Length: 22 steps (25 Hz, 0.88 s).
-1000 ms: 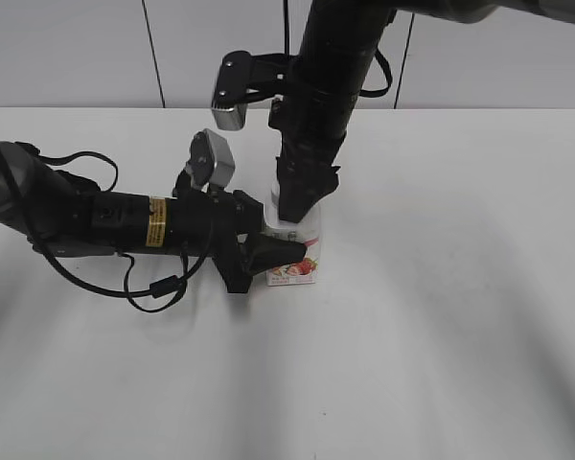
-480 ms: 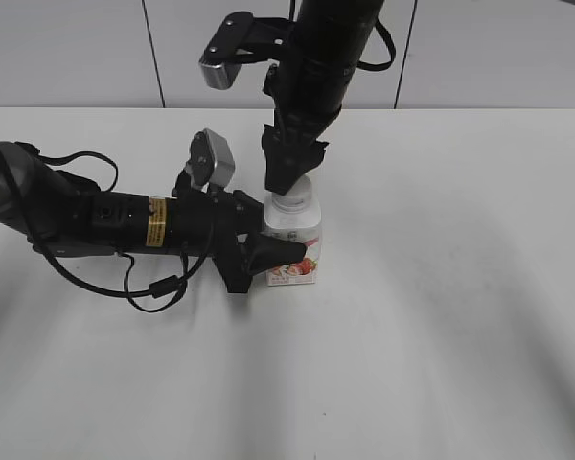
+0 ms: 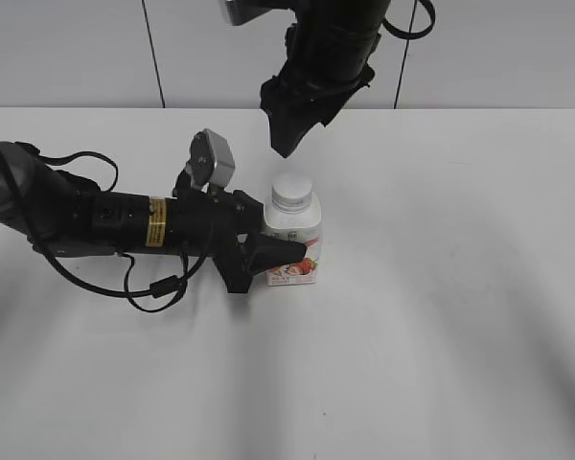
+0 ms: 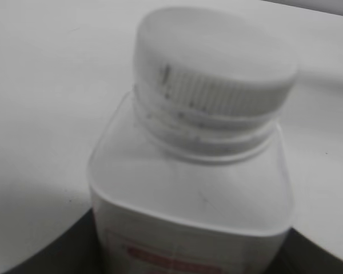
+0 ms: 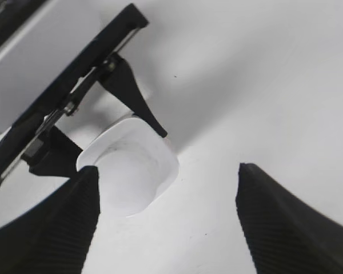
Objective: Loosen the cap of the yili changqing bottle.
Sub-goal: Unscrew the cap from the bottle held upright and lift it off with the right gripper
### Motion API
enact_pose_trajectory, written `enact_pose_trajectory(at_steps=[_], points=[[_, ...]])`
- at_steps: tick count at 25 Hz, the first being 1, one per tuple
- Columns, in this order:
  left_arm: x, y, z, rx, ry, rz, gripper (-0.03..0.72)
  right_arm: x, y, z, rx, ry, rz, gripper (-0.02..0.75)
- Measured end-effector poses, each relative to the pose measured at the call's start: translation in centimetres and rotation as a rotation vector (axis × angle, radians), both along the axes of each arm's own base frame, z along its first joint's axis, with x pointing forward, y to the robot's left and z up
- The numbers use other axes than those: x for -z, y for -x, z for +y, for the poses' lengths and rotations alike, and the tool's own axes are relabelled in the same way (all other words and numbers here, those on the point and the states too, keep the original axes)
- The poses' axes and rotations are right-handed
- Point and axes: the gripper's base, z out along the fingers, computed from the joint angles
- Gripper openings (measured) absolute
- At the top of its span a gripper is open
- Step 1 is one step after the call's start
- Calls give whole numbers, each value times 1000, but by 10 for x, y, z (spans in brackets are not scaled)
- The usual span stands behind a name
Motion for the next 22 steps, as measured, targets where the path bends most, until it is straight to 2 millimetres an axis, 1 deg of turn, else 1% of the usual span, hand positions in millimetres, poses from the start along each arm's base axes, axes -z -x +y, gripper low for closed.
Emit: enact_pose_trajectory(at_steps=[4, 8, 12, 16, 22], points=[[0, 0, 0, 0, 0, 0, 380, -1, -1, -2, 280, -40, 65, 582], [0, 0, 0, 0, 0, 0, 380, -1, 1, 1, 455, -99, 142, 582], [0, 0, 0, 0, 0, 0, 380, 0, 2, 2, 527, -118, 178, 582], [0, 0, 0, 0, 0, 0, 379, 7, 4, 1, 581, -113, 216, 582], [0, 0, 0, 0, 0, 0, 379, 14, 7, 1, 608, -107, 254, 582]])
